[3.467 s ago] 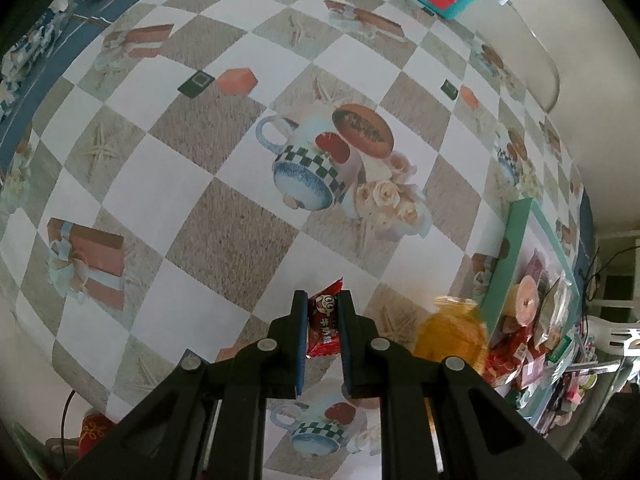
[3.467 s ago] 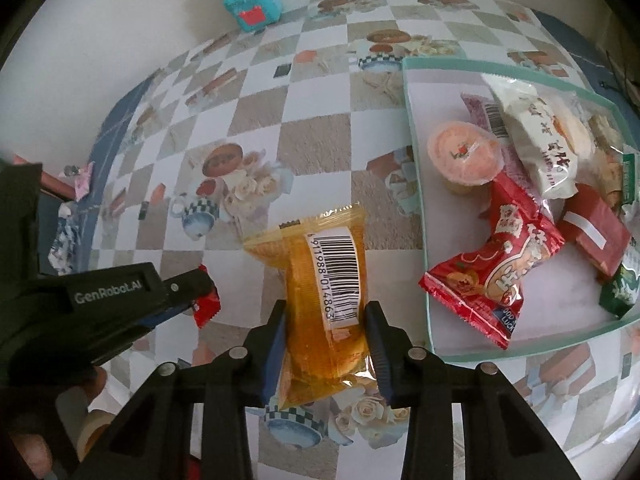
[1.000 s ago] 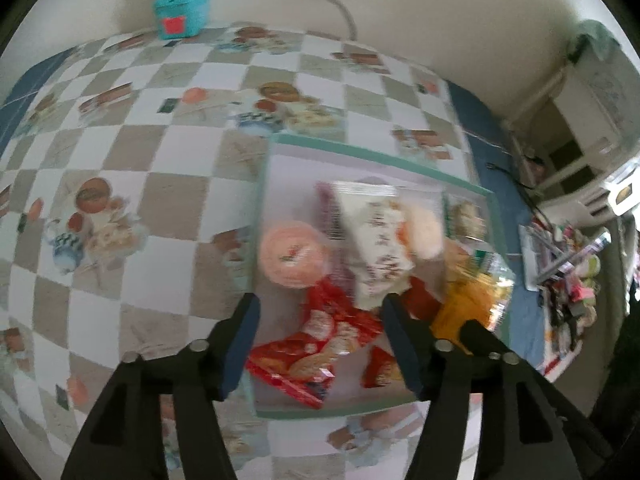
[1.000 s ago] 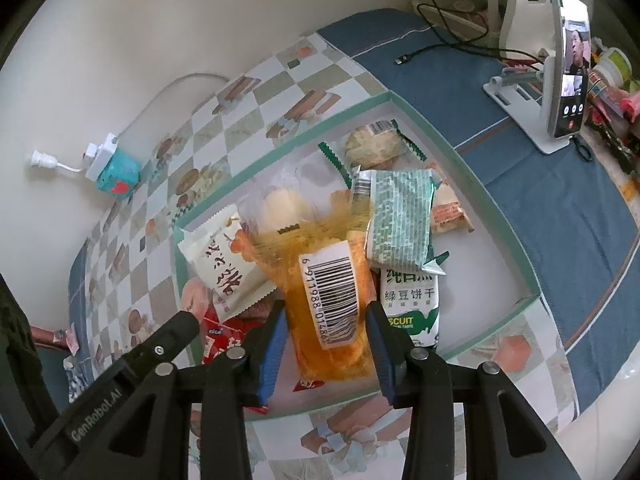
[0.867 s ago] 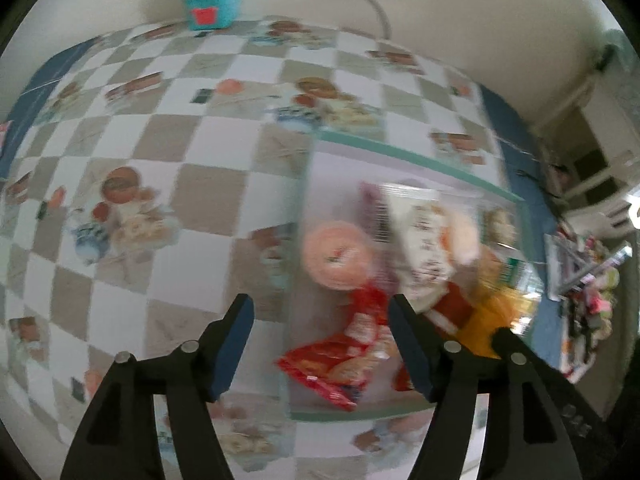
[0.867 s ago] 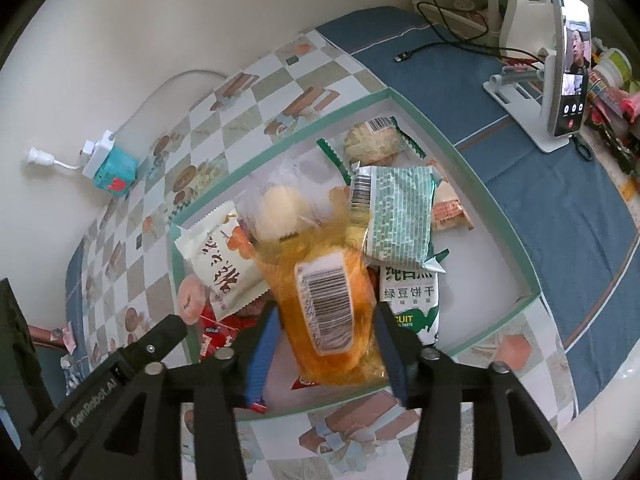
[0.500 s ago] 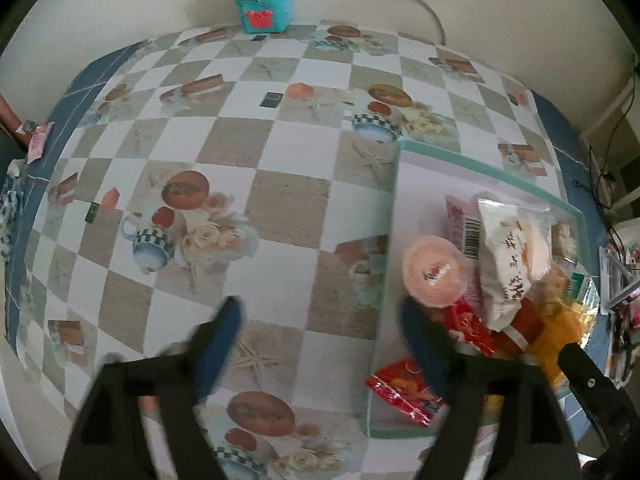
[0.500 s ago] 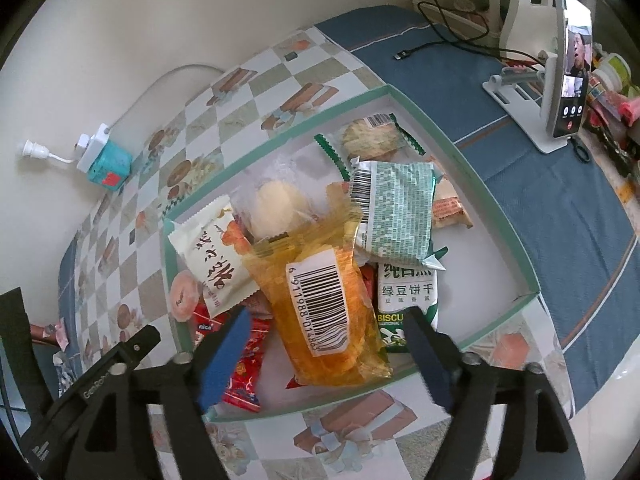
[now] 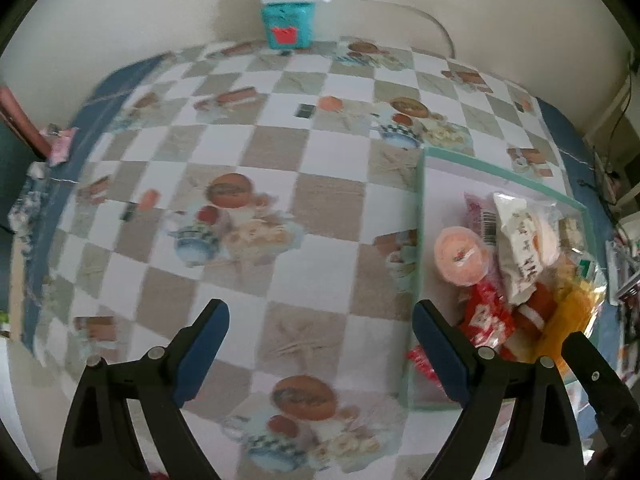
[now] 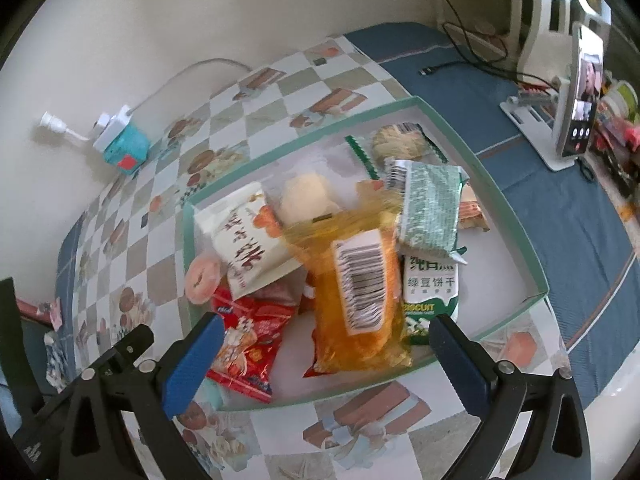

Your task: Organize snacks

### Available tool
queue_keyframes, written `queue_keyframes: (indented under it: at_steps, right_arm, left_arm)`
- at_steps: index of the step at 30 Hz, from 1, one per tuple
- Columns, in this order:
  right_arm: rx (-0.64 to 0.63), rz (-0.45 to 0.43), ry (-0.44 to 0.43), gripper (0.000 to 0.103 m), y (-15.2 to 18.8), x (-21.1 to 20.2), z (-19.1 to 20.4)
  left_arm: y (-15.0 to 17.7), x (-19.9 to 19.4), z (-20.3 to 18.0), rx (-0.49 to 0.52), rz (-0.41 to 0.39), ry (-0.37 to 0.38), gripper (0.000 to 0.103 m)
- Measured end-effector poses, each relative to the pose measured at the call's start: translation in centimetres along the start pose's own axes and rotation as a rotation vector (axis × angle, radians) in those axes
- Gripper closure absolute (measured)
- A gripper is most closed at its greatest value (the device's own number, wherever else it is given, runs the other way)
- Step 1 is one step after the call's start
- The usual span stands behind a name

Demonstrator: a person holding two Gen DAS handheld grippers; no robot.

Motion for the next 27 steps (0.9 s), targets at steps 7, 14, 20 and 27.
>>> queue_keyframes:
  at_steps: [7,14,20,27]
  right_arm:
    - [-0.09,-0.057,0.036,0.0,3.2,-2.0,1.6]
    - [-0.17,-0.09,0.058,0.0,6.8,-3.3,2.4]
    - [-0.19,-0.119,0.062,0.0,8.3,-4.3,2.7]
    - [-0.172,-0.146,0.067,0.0,8.1,-4.9,2.6]
  left_arm:
    - [2.2,-2.3,2.6,-0.007,-0.023,-0.027,0.01]
    - [5.8,-3.0,4.3,0.035,-0.016,-0.119,0.01]
    - [7.4,-3.7,5.1,0.044,-0.029,-0.125,0.01]
    - [7.4,-4.3,4.7,0.072,-0.06,-0.124,0.01]
Point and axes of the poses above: each gripper's, at about its wrist camera, not at the fingertips, and x roughly the way its jaws point, z to its left, y to its underside, the point moved 2 cm from there along x, roughly the way its jaws point, and after that the axes turned 1 degree about z, right-handed, at the moved point
